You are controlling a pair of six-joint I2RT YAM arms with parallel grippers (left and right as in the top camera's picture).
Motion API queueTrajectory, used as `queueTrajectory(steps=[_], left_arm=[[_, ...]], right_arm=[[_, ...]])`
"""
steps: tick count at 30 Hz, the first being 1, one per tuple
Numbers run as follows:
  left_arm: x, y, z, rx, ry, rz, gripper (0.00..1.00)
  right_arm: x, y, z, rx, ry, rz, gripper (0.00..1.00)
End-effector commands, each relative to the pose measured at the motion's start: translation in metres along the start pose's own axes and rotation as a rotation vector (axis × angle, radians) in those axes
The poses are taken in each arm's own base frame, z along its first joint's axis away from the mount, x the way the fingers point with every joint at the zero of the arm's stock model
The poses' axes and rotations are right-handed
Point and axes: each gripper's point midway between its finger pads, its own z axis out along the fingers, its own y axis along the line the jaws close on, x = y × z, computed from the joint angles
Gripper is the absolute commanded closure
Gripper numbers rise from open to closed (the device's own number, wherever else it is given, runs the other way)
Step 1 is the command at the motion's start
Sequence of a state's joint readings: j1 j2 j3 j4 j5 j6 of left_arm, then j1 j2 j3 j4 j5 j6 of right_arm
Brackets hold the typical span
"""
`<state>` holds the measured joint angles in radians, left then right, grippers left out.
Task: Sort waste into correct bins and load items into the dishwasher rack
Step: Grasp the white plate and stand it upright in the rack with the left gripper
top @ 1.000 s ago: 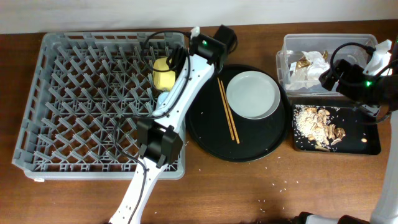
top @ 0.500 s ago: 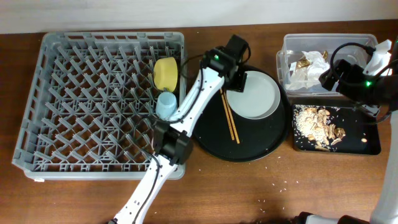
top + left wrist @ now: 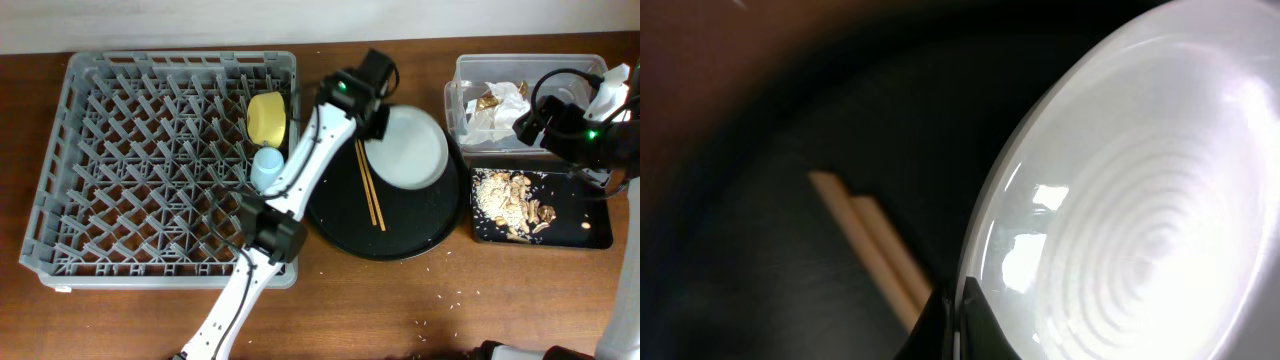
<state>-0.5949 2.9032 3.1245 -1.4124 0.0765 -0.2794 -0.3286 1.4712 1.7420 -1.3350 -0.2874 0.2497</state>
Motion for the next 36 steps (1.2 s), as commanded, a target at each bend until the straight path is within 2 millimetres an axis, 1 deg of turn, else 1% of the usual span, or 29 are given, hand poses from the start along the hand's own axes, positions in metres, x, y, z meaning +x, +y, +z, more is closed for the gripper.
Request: queueTrajectory(steps=[1,2,3,4,6,7,8,10,11,12,14,16,17,19,21,22,23,24,25,27,28,29,30,31,32,33,34,35,36], left_arm=[[-0.071,0.044,-0.187,-0.129,-0.381,0.025,0.99],[-0.077,0.06,-0.223,-0.193,-0.441,0.053,1.0],[-0.079,0.076,-0.252,-0.27,-0.482,0.086,1.0],[-0.077,0.107,-0.279,-0.43,-0.498,0.116,1.0],[-0.066,0.184,-0.326,-0.853,-0.488,0.016,1.0],[-0.062,0.205,-0.332,-0.945,-0.437,0.04,1.0],[-0.055,0.231,-0.33,-1.001,-0.38,0.02,1.0],[-0.043,0.273,-0.32,-1.039,-0.29,-0.022,1.0],[-0.039,0.289,-0.314,-1.052,-0.255,-0.039,1.0],[-0.037,0.298,-0.307,-1.057,-0.229,-0.044,1.0],[-0.032,0.311,-0.28,-1.087,-0.153,-0.033,1.0],[-0.029,0.321,-0.264,-1.12,-0.116,-0.032,1.0],[-0.028,0.322,-0.255,-1.119,-0.101,-0.026,1.0],[-0.022,0.326,-0.231,-1.115,-0.051,-0.006,1.0],[-0.016,0.327,-0.22,-1.11,-0.02,0.006,1.0],[-0.018,0.325,-0.216,-1.084,-0.027,0.007,1.0],[-0.021,0.32,-0.207,-1.025,-0.046,0.009,0.84],[-0.028,0.313,-0.198,-0.958,-0.076,0.01,0.52],[-0.031,0.311,-0.197,-0.942,-0.093,0.008,0.44],[-0.041,0.307,-0.207,-0.941,-0.145,-0.002,0.31],[-0.046,0.301,-0.215,-0.939,-0.173,-0.001,0.21],[-0.055,0.289,-0.226,-0.931,-0.22,0.002,0.13],[-0.07,0.251,-0.243,-0.833,-0.316,0.024,0.06],[-0.074,0.209,-0.248,-0.69,-0.363,0.043,0.06],[-0.072,0.165,-0.241,-0.533,-0.378,0.049,0.06],[-0.064,0.113,-0.224,-0.354,-0.347,0.115,0.06],[-0.047,0.064,-0.203,-0.205,-0.278,0.173,0.05],[-0.03,0.046,-0.188,-0.181,-0.211,0.127,0.01],[-0.015,0.035,-0.173,-0.175,-0.149,0.083,0.01]], right_arm=[[0.0,-0.004,0.001,0.015,0.002,-0.005,0.02],[0.0,-0.004,0.001,0.014,0.002,-0.005,0.02],[0.0,-0.004,0.001,0.014,0.002,-0.005,0.01],[0.0,-0.004,0.001,0.014,0.002,-0.005,0.02],[0.0,-0.004,0.001,0.014,0.002,-0.005,0.02],[0.0,-0.004,0.001,0.014,0.002,-0.005,0.02],[0.0,-0.004,0.001,0.014,0.002,-0.005,0.01],[0.0,-0.004,0.001,0.014,0.002,-0.005,0.02],[0.0,-0.004,0.001,0.014,0.002,-0.005,0.02],[0.0,-0.004,0.001,0.014,0.002,-0.005,0.01],[0.0,-0.004,0.001,0.014,0.002,-0.005,0.01],[0.0,-0.004,0.001,0.015,0.002,-0.005,0.02],[0.0,-0.004,0.001,0.014,0.002,-0.005,0.02],[0.0,-0.004,0.001,0.014,0.002,-0.005,0.02],[0.0,-0.004,0.001,0.014,0.002,-0.005,0.02],[0.0,-0.004,0.001,0.015,0.002,-0.005,0.01],[0.0,-0.004,0.001,0.014,0.002,-0.005,0.02],[0.0,-0.004,0.001,0.014,0.002,-0.005,0.02],[0.0,-0.004,0.001,0.014,0.002,-0.005,0.02],[0.0,-0.004,0.001,0.014,0.002,-0.005,0.02],[0.0,-0.004,0.001,0.015,0.002,-0.005,0.02],[0.0,-0.004,0.001,0.014,0.002,-0.005,0.01],[0.0,-0.004,0.001,0.015,0.002,-0.005,0.02],[0.0,-0.004,0.001,0.014,0.002,-0.005,0.02],[0.0,-0.004,0.001,0.014,0.002,-0.005,0.02],[0.0,-0.004,0.001,0.014,0.002,-0.005,0.02],[0.0,-0.004,0.001,0.015,0.002,-0.005,0.01],[0.0,-0.004,0.001,0.015,0.002,-0.005,0.02],[0.0,-0.004,0.001,0.014,0.002,-0.005,0.02]])
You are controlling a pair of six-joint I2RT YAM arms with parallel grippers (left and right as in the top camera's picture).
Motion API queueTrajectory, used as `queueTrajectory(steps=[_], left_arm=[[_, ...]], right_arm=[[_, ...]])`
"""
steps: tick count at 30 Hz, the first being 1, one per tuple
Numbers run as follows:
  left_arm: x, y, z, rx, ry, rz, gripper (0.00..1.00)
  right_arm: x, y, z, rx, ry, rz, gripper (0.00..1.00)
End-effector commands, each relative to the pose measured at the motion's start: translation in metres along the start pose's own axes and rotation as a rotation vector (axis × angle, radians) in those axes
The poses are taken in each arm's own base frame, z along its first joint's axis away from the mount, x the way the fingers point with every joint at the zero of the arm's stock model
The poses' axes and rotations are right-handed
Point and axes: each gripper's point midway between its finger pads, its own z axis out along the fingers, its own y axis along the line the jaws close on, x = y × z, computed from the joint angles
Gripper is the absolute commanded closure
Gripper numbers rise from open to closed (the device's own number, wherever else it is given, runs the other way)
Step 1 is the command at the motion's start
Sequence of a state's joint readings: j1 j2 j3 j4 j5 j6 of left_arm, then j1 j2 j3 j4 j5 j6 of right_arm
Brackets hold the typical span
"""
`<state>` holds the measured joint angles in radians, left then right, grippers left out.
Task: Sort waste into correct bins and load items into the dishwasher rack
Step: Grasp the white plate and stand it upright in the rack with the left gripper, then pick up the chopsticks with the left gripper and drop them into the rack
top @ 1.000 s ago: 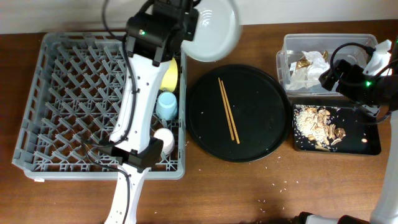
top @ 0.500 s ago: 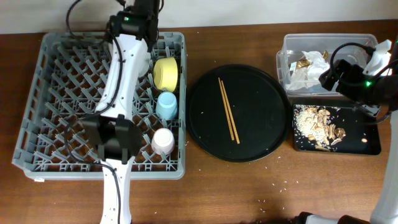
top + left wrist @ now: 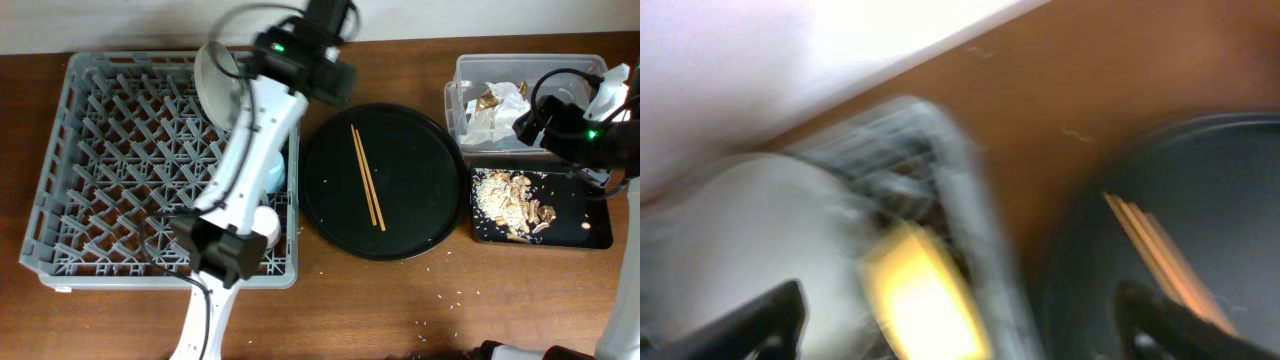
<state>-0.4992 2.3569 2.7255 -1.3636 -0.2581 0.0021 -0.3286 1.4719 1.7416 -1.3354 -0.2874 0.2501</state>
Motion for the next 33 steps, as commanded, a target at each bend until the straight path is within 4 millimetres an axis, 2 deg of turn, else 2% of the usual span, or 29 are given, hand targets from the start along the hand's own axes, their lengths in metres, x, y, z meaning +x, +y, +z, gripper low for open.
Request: queueTrajectory(steps=[1,2,3,4,5,6,8,9,10,11,13,16,21,22,23,25,27,31,33], left_arm=[[0.039,-0.079,0.015,0.169,0.176,-0.143,0.01],[0.048,-0.092,0.024,0.184,0.217,-0.155,0.01],[0.063,-0.128,0.041,0.282,0.285,-0.143,0.01],[0.069,-0.137,0.047,0.3,0.31,-0.134,0.01],[0.08,-0.139,0.056,0.271,0.347,-0.113,0.04],[0.096,-0.141,0.069,0.25,0.406,-0.12,0.22],[0.128,-0.15,0.111,0.186,0.525,-0.253,0.25],[0.138,-0.155,0.131,0.171,0.549,-0.278,0.29],[0.144,-0.156,0.14,0.164,0.564,-0.295,0.32],[0.149,-0.158,0.148,0.149,0.575,-0.316,0.42],[0.157,-0.156,0.162,0.089,0.59,-0.418,0.43],[0.151,-0.153,0.169,0.098,0.57,-0.459,0.42],[0.175,-0.176,0.174,0.086,0.619,-0.416,0.43],[0.176,-0.179,0.176,0.089,0.615,-0.412,0.45],[0.176,-0.181,0.177,0.092,0.61,-0.409,0.55],[0.175,-0.184,0.177,0.096,0.603,-0.406,0.82],[0.171,-0.184,0.179,0.097,0.585,-0.408,0.92],[0.163,-0.184,0.178,0.138,0.553,-0.29,0.94],[0.143,-0.176,0.162,0.153,0.514,-0.278,0.94]], right_arm=[[0.0,-0.004,0.001,0.014,0.001,-0.006,0.01],[0.0,-0.004,0.001,0.014,0.0,-0.006,0.02],[0.0,-0.004,0.001,0.014,0.0,-0.006,0.02],[0.0,-0.004,0.001,0.014,0.001,-0.006,0.02],[0.0,-0.004,0.001,0.014,0.0,-0.006,0.01],[0.0,-0.004,0.001,0.014,0.0,-0.006,0.02],[0.0,-0.004,0.001,0.014,0.0,-0.006,0.02],[0.0,-0.004,0.001,0.014,0.0,-0.006,0.01],[0.0,-0.004,0.001,0.014,0.0,-0.006,0.02],[0.0,-0.004,0.001,0.014,0.0,-0.006,0.01],[0.0,-0.004,0.001,0.014,0.001,-0.006,0.02],[0.0,-0.004,0.001,0.014,0.0,-0.006,0.01],[0.0,-0.004,0.001,0.014,0.0,-0.006,0.02],[0.0,-0.004,0.001,0.014,0.0,-0.006,0.02],[0.0,-0.004,0.001,0.014,0.0,-0.006,0.02],[0.0,-0.004,0.001,0.014,0.0,-0.006,0.02],[0.0,-0.004,0.001,0.014,0.0,-0.006,0.02],[0.0,-0.004,0.001,0.014,0.001,-0.006,0.02],[0.0,-0.004,0.001,0.014,0.0,-0.006,0.02]])
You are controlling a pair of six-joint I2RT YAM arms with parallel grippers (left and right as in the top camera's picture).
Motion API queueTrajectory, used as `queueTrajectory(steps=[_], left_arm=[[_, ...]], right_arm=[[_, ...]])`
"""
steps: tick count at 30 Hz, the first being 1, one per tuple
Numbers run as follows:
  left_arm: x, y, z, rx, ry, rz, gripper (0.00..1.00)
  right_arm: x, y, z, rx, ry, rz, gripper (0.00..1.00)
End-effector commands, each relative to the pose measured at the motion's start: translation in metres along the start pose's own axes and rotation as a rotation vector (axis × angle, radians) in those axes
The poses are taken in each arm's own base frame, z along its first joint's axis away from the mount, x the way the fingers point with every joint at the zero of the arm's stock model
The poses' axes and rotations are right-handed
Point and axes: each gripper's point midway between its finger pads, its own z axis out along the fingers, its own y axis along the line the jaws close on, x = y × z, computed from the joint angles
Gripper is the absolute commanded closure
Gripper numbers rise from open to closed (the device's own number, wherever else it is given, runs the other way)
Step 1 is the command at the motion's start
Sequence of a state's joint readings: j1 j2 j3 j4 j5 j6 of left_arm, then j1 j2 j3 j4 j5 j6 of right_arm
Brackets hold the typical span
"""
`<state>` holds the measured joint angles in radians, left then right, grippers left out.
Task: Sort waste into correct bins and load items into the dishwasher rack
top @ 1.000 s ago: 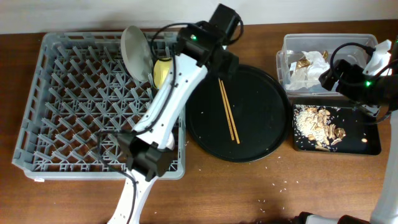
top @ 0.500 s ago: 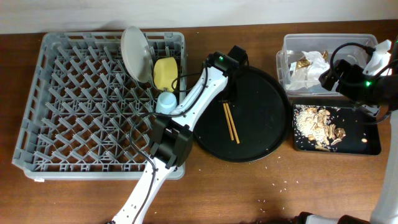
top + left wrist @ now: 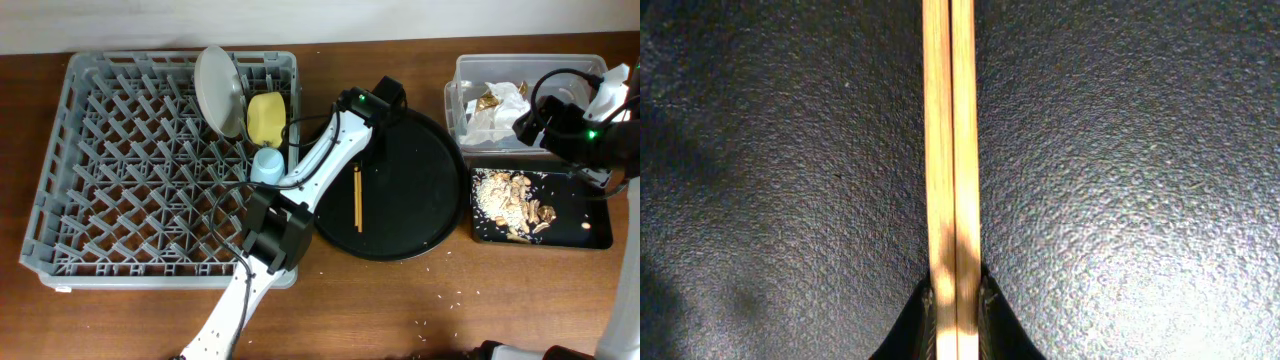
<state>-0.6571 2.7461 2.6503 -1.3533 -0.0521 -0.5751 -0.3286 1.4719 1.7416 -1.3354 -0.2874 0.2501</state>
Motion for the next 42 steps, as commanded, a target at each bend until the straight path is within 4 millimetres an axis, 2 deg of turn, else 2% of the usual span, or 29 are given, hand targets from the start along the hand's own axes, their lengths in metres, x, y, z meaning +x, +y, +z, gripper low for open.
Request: queueTrajectory(steps=[1,3,8,10,14,16,17,20,21,23,24,26,29,32,35,37,39,40,42], left_arm=[[0.001,-0.005,-0.008,0.015,0.011,0.105,0.94],[-0.005,-0.001,-0.03,0.022,-0.018,0.098,0.93],[-0.005,0.0,-0.031,0.014,-0.019,0.125,0.92],[-0.007,0.003,-0.046,0.02,-0.032,0.138,0.93],[-0.017,0.013,-0.105,0.055,-0.127,0.12,0.93],[-0.02,0.022,-0.126,0.034,-0.168,0.124,0.93],[-0.025,0.027,-0.145,0.033,-0.208,0.138,0.93],[-0.039,0.059,-0.218,0.057,-0.35,0.113,0.93],[-0.044,0.08,-0.252,0.07,-0.413,0.073,0.93],[-0.049,0.11,-0.285,0.058,-0.481,0.061,0.93],[-0.053,0.13,-0.292,0.04,-0.495,0.054,0.93],[-0.058,0.153,-0.289,0.01,-0.484,0.045,0.93],[-0.063,0.198,-0.262,-0.048,-0.391,-0.013,0.93],[-0.06,0.2,-0.247,-0.062,-0.34,-0.013,0.93],[-0.047,0.203,-0.207,-0.095,-0.194,-0.003,0.93],[-0.033,0.23,-0.174,-0.167,-0.066,-0.03,0.93],[-0.031,0.243,-0.167,-0.179,-0.041,-0.045,0.93],[-0.034,0.247,-0.164,-0.18,-0.04,0.003,0.93],[-0.037,0.246,-0.159,-0.18,-0.046,0.013,0.91]], right_arm=[[0.0,-0.004,0.001,0.014,0.0,-0.006,0.02],[0.0,-0.004,0.001,0.014,0.0,-0.006,0.02],[0.0,-0.004,0.001,0.014,0.0,-0.006,0.02],[0.0,-0.004,0.001,0.014,0.0,-0.006,0.02],[0.0,-0.004,0.001,0.014,0.0,-0.006,0.02],[0.0,-0.004,0.001,0.014,0.0,-0.006,0.02],[0.0,-0.004,0.001,0.014,0.0,-0.006,0.02],[0.0,-0.004,0.001,0.014,0.0,-0.006,0.02],[0.0,-0.004,0.001,0.014,0.0,-0.006,0.02],[0.0,-0.004,0.001,0.014,0.0,-0.006,0.02],[0.0,-0.004,0.001,0.014,0.0,-0.006,0.01],[0.0,-0.004,0.001,0.014,0.0,-0.006,0.01],[0.0,-0.004,0.001,0.014,0.0,-0.006,0.01],[0.0,-0.004,0.001,0.014,0.0,-0.006,0.02],[0.0,-0.004,0.001,0.014,0.0,-0.006,0.02],[0.0,-0.004,0.001,0.014,0.001,-0.006,0.02],[0.0,-0.004,0.001,0.014,0.0,-0.006,0.02],[0.0,-0.004,0.001,0.014,0.0,-0.006,0.02],[0.0,-0.004,0.001,0.014,0.0,-0.006,0.01]])
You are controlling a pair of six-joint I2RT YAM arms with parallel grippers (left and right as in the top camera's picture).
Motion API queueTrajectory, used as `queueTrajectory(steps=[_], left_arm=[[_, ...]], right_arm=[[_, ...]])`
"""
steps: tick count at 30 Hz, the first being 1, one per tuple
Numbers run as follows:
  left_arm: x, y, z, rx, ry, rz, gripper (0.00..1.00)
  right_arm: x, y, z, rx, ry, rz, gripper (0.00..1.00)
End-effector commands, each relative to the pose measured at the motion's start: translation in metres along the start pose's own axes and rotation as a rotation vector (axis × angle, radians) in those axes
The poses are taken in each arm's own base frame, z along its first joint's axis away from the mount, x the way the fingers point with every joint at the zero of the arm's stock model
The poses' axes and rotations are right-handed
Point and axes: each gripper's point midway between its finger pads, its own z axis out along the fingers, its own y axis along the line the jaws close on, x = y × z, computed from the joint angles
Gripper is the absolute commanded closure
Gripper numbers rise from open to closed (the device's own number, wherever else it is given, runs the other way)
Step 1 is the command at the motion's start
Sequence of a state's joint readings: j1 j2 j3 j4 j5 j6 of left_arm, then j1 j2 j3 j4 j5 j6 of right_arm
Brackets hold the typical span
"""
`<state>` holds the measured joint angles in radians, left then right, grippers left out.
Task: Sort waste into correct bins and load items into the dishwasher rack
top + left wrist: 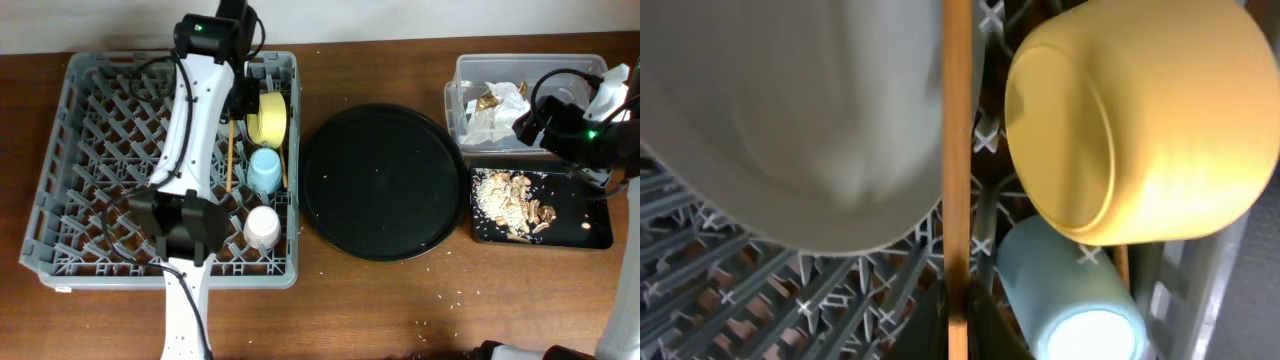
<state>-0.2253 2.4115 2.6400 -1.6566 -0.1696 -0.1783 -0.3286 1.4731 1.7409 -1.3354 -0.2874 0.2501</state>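
My left gripper (234,112) hangs over the back right of the grey dishwasher rack (110,272), shut on the wooden chopsticks (229,155). In the left wrist view the chopsticks (957,150) run up from the closed jaws of the left gripper (958,345). They pass between a pale plate (790,110) standing on edge and a yellow bowl (1140,120), with a light blue cup (1070,300) close by. The black round tray (385,180) holds nothing. My right gripper (598,100) hovers over the clear bin (470,75); its jaws cannot be made out.
A white cup (262,226) stands in the rack's front right part. The clear bin holds crumpled paper and wrappers. In front of it a black rectangular tray (590,232) holds food scraps. Crumbs lie on the table near the front edge.
The left gripper has gone from the black tray, where it was shut on the chopsticks, to the rack with the chopsticks in it. The black tray is now bare. The right arm has not moved.
The left gripper was at the plate's rim on the black tray, chopsticks lying beside it. Then the plate was held above the rack's back edge. Then the plate stood in the rack and the gripper was shut on the chopsticks, which are now over the rack.
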Motion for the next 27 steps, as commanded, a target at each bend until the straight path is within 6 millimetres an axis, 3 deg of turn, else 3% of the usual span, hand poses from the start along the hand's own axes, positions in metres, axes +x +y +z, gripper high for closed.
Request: queueTrajectory(steps=[1,2,4,5,8,10,11,12,13,14,15,17,23,25,27], left_arm=[[-0.001,0.001,0.002,-0.011,-0.008,0.046,0.87],[-0.001,0.002,0.006,-0.02,-0.004,0.046,0.81],[-0.001,0.008,0.011,-0.042,0.006,0.042,0.44],[-0.001,0.009,0.011,-0.041,0.003,0.039,0.36],[-0.006,-0.004,-0.007,0.04,-0.039,0.034,0.33],[-0.016,-0.013,-0.074,0.168,-0.203,0.021,0.32],[-0.01,-0.013,-0.124,0.228,-0.305,0.021,0.32],[-0.003,-0.01,-0.162,0.262,-0.385,0.02,0.29],[0.008,-0.004,-0.197,0.278,-0.463,0.018,0.23],[0.02,0.004,-0.23,0.288,-0.538,0.012,0.01],[0.037,0.013,-0.255,0.291,-0.585,0.008,0.01],[0.06,0.021,-0.279,0.297,-0.627,0.005,0.01],[0.063,0.023,-0.284,0.299,-0.64,0.004,0.01],[0.063,0.023,-0.284,0.299,-0.64,0.004,0.01],[0.063,0.023,-0.284,0.299,-0.64,0.003,0.01]], right_arm=[[0.0,-0.003,0.0,0.013,-0.001,-0.006,0.01],[0.0,-0.003,0.0,0.013,-0.001,-0.006,0.02],[0.0,-0.003,0.0,0.013,-0.001,-0.006,0.01],[0.0,-0.003,0.0,0.013,-0.001,-0.006,0.01],[0.0,-0.004,0.0,0.014,-0.001,-0.006,0.02],[0.0,-0.004,0.0,0.014,-0.001,-0.007,0.01],[0.0,-0.003,0.0,0.013,-0.001,-0.006,0.02],[0.0,-0.003,0.0,0.013,-0.001,-0.006,0.02],[0.0,-0.003,0.0,0.013,-0.001,-0.006,0.01],[0.0,-0.003,0.0,0.013,-0.001,-0.006,0.01],[0.0,-0.004,0.0,0.014,-0.001,-0.006,0.02],[0.0,-0.005,0.0,0.015,-0.002,-0.003,0.01],[0.0,-0.002,-0.004,0.01,-0.014,-0.011,0.02],[0.009,0.018,-0.025,-0.026,-0.061,-0.069,0.02],[0.005,0.034,-0.06,0.038,-0.26,-0.19,0.01]])
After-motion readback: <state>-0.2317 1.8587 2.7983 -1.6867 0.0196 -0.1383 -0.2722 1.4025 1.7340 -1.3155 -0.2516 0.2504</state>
